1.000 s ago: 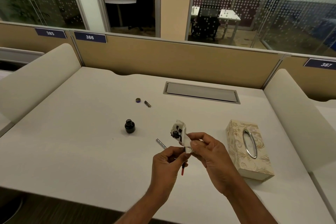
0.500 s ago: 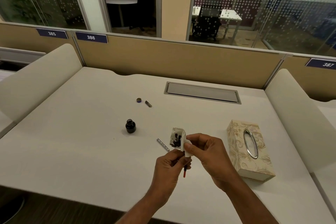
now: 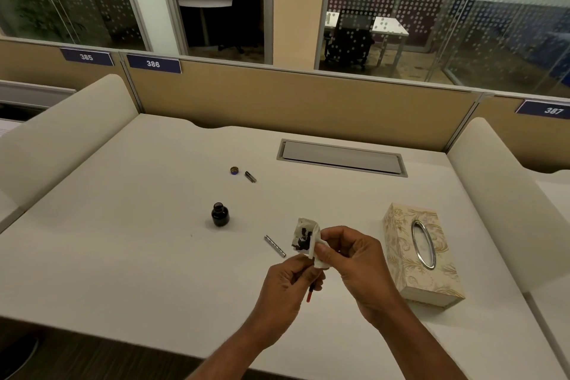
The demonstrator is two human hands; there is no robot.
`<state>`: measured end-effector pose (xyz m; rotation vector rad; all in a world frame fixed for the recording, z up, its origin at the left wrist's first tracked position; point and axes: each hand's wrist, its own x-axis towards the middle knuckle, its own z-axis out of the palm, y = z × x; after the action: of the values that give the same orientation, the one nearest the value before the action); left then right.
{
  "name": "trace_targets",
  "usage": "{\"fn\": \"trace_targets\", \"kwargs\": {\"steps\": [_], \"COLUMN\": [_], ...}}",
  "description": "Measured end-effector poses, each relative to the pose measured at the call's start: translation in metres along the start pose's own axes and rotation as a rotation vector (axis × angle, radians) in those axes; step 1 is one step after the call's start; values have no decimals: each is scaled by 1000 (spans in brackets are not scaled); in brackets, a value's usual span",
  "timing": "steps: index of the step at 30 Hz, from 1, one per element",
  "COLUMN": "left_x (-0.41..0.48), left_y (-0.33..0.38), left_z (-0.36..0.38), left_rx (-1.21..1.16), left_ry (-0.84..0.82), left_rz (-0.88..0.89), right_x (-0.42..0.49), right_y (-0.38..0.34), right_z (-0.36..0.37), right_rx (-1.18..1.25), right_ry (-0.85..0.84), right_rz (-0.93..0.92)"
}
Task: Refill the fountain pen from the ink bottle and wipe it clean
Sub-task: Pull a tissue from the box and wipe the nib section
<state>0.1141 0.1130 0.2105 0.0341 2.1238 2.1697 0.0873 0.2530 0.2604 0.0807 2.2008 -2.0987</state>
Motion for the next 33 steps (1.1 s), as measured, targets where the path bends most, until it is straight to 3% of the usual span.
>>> {"fn": "trace_targets", "kwargs": {"steps": [12, 20, 24, 33], "left_x": [5, 4, 3, 11], "left_y": [-8, -11, -15, -6], "left_z": [4, 6, 4, -12], "left_rx": [75, 85, 93, -350], "left_ry": [194, 264, 303, 375], "left_rz": [71, 65, 38, -278], "right_x": [0, 3, 8, 12], "right_y": [5, 5, 4, 7], "right_z": [12, 17, 16, 6], "right_rx": [2, -80, -11, 427], "right_ry": [203, 255, 265, 188], "right_rz": [-57, -135, -136, 111]}}
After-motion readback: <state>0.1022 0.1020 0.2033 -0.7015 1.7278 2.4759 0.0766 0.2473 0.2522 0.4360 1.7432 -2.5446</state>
